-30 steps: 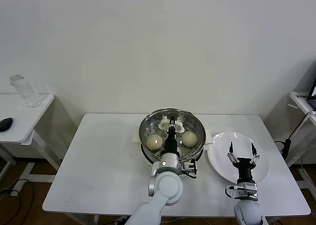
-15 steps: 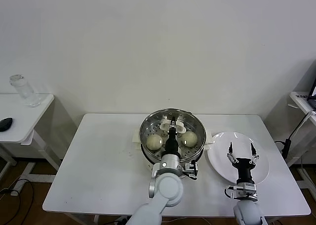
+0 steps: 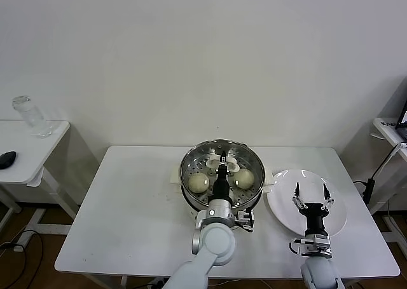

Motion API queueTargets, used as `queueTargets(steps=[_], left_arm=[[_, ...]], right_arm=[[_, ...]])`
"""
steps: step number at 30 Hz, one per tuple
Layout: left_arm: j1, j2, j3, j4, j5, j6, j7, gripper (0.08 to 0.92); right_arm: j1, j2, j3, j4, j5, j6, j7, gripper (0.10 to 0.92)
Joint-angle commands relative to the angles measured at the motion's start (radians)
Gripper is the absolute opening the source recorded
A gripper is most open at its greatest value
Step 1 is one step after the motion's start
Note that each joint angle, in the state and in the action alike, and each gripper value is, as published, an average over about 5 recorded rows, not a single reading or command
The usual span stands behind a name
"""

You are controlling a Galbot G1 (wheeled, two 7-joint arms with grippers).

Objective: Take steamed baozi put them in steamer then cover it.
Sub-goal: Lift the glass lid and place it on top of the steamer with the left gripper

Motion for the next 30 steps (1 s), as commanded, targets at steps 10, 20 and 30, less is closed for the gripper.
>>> queueTargets(steps=[10,20,30], left_arm=[[0.011,-0.049,-0.006,0.005,0.001,-0.005,-0.003,0.186],[0.021,-0.049,-0.005,-0.029,-0.004,-0.007,0.003,0.271],[0.045,-0.049,0.029,-0.136,-0.079,0.009,0.033,0.554]], right_arm=[[0.0,0.001,-0.001,0.003,-0.002,0.001,0.0,0.823],[0.0,0.001,-0.001,-0.001,-0.001,0.004,0.0,0.823],[0.006,-0.001,-0.003,0.0,0.002,0.003,0.0,0.823]])
